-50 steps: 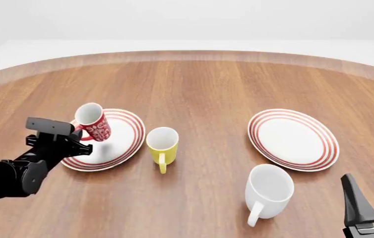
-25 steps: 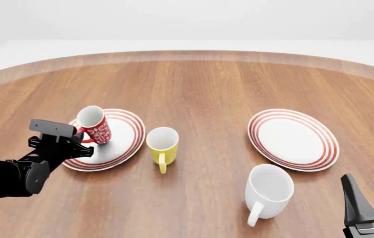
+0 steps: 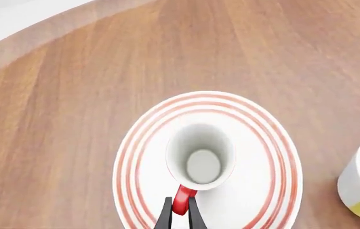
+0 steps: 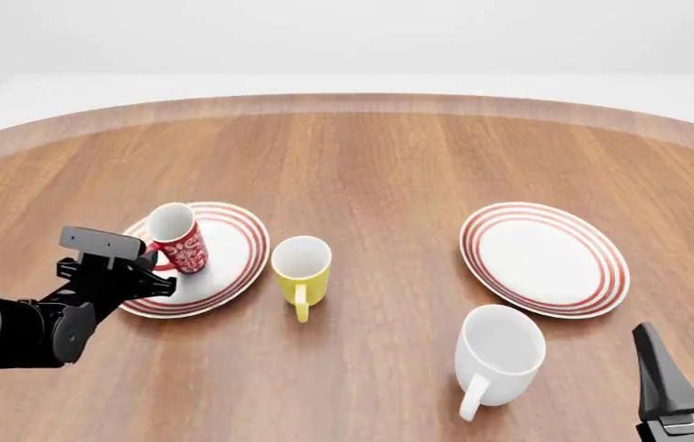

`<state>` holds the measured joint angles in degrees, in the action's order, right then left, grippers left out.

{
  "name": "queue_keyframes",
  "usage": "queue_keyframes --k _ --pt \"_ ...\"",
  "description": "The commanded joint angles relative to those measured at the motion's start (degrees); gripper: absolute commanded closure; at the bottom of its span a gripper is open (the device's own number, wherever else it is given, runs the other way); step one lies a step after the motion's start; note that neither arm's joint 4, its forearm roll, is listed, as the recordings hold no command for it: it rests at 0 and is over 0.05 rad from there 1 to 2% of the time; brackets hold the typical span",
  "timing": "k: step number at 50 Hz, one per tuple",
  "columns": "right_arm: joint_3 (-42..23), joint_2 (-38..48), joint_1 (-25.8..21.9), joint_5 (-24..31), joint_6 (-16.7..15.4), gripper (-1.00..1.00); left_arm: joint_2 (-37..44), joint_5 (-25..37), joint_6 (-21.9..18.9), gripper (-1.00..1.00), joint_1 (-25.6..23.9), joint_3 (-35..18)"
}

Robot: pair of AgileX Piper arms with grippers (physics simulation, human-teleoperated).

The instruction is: Put the red mug on the left plate.

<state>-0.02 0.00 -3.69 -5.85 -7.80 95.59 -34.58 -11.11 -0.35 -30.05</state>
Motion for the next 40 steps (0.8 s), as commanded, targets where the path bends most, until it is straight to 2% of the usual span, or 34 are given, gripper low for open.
queue_keyframes --k 1,5,6,40 --pt "0.00 0.00 0.01 -0.02 0.03 -1.00 0.33 -0.10 -0.01 1.00 0.10 -0.32" --pt "0.00 0.00 0.01 0.02 0.02 -1.00 0.28 0.00 0.04 1.00 0.11 -0.34" --pt "0.00 0.00 0.01 0.01 0.02 -1.00 0.23 0.03 0.07 -1.00 0.09 -0.34" --pt "0.00 0.00 -0.03 0.00 -0.02 -1.00 0.02 0.02 1.80 -1.00 -0.55 0.25"
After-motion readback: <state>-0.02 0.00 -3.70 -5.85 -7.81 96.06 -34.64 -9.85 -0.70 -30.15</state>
